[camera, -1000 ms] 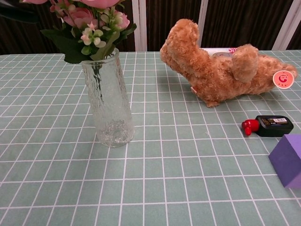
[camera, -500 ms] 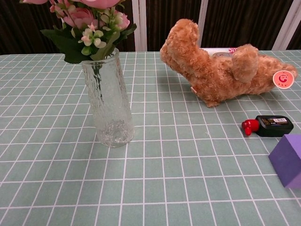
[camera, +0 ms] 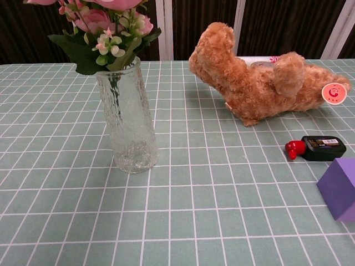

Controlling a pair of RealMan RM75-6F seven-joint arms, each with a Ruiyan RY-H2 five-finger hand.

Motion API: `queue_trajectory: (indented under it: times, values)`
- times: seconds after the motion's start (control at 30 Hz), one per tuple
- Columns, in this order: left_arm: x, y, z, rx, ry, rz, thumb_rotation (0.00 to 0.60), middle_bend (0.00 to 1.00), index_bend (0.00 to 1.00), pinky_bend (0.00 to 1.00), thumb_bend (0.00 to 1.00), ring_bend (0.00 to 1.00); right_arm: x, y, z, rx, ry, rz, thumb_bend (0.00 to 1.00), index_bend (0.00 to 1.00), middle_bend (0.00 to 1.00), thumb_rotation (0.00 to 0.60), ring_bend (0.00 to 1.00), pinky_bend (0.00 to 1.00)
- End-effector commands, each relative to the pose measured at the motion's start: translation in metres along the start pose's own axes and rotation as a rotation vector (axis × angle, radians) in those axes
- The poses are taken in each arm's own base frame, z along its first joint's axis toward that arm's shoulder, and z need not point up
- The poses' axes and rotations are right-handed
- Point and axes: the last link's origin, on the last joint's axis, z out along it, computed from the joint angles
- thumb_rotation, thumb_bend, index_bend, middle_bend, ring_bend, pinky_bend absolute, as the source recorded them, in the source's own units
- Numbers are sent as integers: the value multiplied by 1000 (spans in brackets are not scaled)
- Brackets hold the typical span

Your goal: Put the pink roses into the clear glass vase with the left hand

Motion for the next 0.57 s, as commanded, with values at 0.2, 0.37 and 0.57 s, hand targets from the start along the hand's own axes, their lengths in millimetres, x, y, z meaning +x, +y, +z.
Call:
queue_trajectory:
  times: [0.2, 0.37, 0.57]
  values:
    - [-4, -11, 5, 36, -21, -21, 600, 30, 85, 41, 179, 0, -3, -2, 1, 0, -14, -11, 221, 151, 56, 600, 0, 0]
    - [-3, -16, 6, 43, -64, -15, 600, 30, 74, 25, 186, 0, -5, -4, 1, 3, -26, -15, 221, 152, 56, 600, 0, 0]
    - [-6, -17, 10, 29, -122, 8, 600, 30, 74, 19, 191, 0, -6, -5, 2, 2, -39, -18, 221, 152, 55, 600, 0, 0]
